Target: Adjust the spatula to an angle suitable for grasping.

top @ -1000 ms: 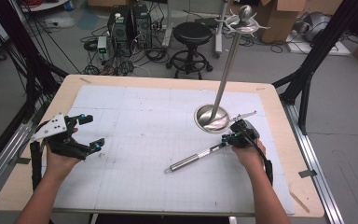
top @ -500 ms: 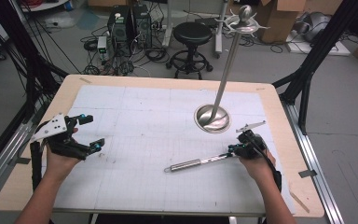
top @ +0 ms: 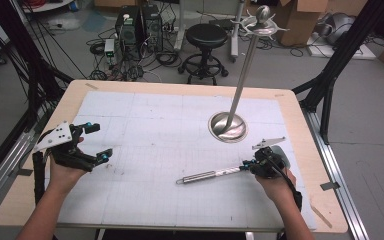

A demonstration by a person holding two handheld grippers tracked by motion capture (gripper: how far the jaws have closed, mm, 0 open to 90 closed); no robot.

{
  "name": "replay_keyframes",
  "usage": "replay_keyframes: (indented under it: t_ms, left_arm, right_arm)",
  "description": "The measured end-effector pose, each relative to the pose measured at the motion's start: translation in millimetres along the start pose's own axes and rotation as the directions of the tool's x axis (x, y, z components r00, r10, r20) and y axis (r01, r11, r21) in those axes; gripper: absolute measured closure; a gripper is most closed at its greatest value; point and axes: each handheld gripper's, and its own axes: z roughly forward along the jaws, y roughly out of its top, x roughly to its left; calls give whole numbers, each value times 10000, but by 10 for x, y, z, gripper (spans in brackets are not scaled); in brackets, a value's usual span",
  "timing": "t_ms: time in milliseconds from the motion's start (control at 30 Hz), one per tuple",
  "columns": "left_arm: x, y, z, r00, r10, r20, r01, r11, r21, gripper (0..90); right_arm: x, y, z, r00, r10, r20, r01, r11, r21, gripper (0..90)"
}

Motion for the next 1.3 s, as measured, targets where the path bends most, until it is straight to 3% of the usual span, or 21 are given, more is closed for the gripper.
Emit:
replay_keyframes:
  t_ms: [67, 200, 267, 400, 467, 567, 600, 633, 700, 733, 767, 933, 1167, 1300]
  left_arm:
    - [6, -3, 2, 10000, 0, 4, 0, 10000, 3, 17]
    - [6, -5, 4, 10000, -33, -46, 33, 10000, -2, 17]
    - [5, -2, 1, 10000, -9, 1, 9, 10000, -11, 17]
    - [4, 1, -6, 10000, -30, -42, 30, 10000, -54, 17]
    - [8, 3, -11, 10000, -23, -33, 23, 10000, -87, 17]
    - [11, 4, -18, 10000, -34, -65, 33, 9999, -101, 17]
    - [12, 4, -17, 10000, -35, -64, 34, 9999, -107, 17]
    - [12, 4, -16, 10000, -46, -63, 45, 9999, -122, 17]
    - [13, 5, -14, 10000, -21, -64, 20, 9999, -102, 17]
    - [13, 6, -14, 10000, 1, -50, -2, 10000, -98, 17]
    - [12, 7, -14, 10000, -5, -51, 4, 9999, -104, 17]
    - [4, 13, -17, 10000, 2, -60, -2, 9999, -113, 17]
    - [0, 11, 2, 10000, 38, 21, -38, 10000, -43, 17]
    - [-3, 7, 15, 10000, 52, 53, -52, 10000, -4, 17]
  right_arm:
    - [87, 34, -28, 9997, -51, -240, 48, 9999, -137, 900]
    - [362, 145, -41, 9917, -933, -879, 888, 9946, -541, 900]
    - [541, 206, 9, 9806, -1480, -1287, 1410, 9881, -622, 900]
    - [845, 278, 150, 9592, -2140, -1845, 2134, 9767, -230, 900]
    - [1016, 313, 266, 9436, -2516, -2150, 2574, 9663, -13, 900]
    - [1155, 345, 396, 9368, -2601, -2341, 2736, 9615, 267, 900]
    - [1170, 363, 433, 9296, -2783, -2416, 2934, 9556, 281, 900]
    - [1197, 368, 469, 9294, -2764, -2446, 2916, 9561, 275, 900]
    - [1228, 383, 517, 9225, -2988, -2442, 3166, 9479, 361, 900]
    - [1245, 386, 531, 9231, -2923, -2500, 3099, 9502, 331, 900]
    - [1246, 392, 543, 9208, -3074, -2400, 3222, 9464, 243, 900]
    - [1233, 426, 579, 9281, -2962, -2258, 3074, 9515, 153, 900]
    - [1173, 478, 645, 9491, -2452, -1978, 2528, 9674, 139, 900]
    - [1111, 525, 676, 9562, -2370, -1717, 2421, 9702, 89, 900]
